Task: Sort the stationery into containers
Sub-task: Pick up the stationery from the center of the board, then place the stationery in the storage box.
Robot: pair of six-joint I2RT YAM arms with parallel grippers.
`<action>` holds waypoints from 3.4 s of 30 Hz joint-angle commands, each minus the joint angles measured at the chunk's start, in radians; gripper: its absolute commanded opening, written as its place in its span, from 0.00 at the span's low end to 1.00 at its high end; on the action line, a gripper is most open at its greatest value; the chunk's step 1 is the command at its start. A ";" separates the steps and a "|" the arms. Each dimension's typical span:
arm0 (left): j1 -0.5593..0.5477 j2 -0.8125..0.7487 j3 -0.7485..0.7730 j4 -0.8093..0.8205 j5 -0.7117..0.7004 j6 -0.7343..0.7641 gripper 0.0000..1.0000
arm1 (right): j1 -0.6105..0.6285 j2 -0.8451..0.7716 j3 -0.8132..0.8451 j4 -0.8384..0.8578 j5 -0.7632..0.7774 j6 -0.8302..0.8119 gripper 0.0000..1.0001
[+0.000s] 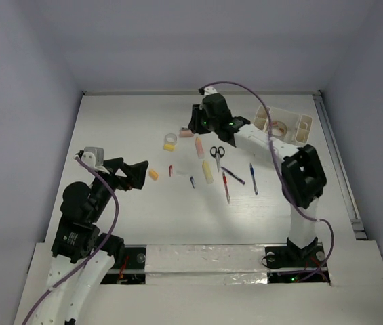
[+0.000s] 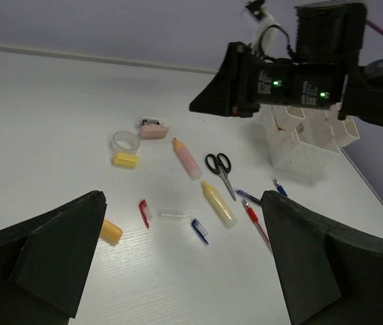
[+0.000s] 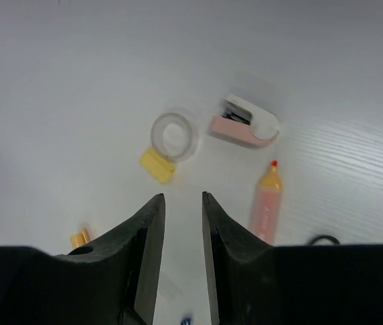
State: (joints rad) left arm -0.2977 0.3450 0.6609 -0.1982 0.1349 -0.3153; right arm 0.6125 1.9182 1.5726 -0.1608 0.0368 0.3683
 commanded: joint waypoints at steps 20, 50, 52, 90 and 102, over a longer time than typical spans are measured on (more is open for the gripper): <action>0.019 0.019 -0.015 0.066 0.046 0.012 0.99 | 0.087 0.452 0.330 0.046 0.095 0.273 0.55; 0.000 0.015 -0.014 0.065 0.040 0.012 0.99 | 0.087 0.484 0.320 0.113 0.181 0.363 0.00; 0.000 0.018 -0.014 0.065 0.037 0.013 0.99 | 0.087 0.461 0.333 0.139 0.175 0.373 0.00; 0.000 0.038 -0.014 0.056 0.022 0.005 0.99 | -0.465 -0.438 -0.395 -0.106 0.417 -0.081 0.37; 0.000 0.077 -0.014 0.054 0.020 0.005 0.99 | -0.381 -0.636 -0.502 -0.010 0.132 -0.092 0.49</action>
State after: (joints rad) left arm -0.2935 0.3996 0.6601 -0.1913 0.1566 -0.3130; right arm 0.1551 1.3315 1.0954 -0.2455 0.3004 0.2909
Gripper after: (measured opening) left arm 0.989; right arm 0.495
